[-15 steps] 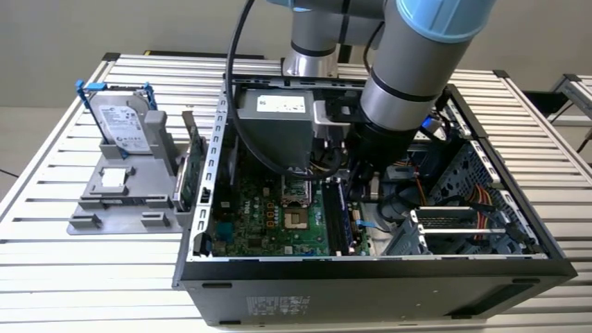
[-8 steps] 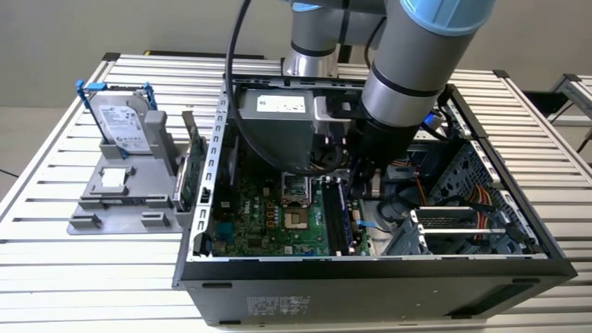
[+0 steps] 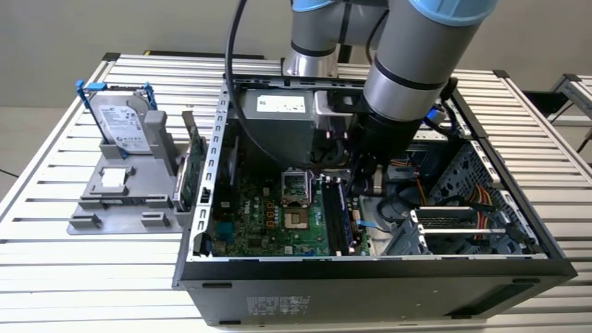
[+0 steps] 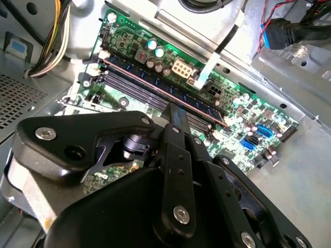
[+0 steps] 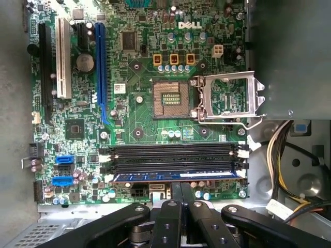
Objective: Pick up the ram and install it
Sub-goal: 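Press down the ram until it locks into place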
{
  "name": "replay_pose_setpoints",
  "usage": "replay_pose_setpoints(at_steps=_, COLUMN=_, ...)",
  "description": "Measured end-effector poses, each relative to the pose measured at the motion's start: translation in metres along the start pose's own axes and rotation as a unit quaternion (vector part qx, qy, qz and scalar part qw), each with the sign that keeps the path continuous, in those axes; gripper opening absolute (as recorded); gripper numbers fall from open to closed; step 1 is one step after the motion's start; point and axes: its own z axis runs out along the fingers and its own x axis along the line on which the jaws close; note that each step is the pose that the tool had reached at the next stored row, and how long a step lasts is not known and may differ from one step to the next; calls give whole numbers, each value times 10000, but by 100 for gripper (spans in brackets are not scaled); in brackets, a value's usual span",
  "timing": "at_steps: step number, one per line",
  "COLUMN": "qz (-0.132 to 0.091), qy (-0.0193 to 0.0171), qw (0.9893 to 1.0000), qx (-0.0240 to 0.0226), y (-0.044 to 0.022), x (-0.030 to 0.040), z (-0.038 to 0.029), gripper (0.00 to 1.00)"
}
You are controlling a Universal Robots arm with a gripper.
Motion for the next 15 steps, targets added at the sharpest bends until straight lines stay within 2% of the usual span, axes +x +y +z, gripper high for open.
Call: replay_pose_setpoints(at_steps=15, qz=0, qy=0, qw=10000, qx=0, y=6, x=-2, z=-143, gripper=0)
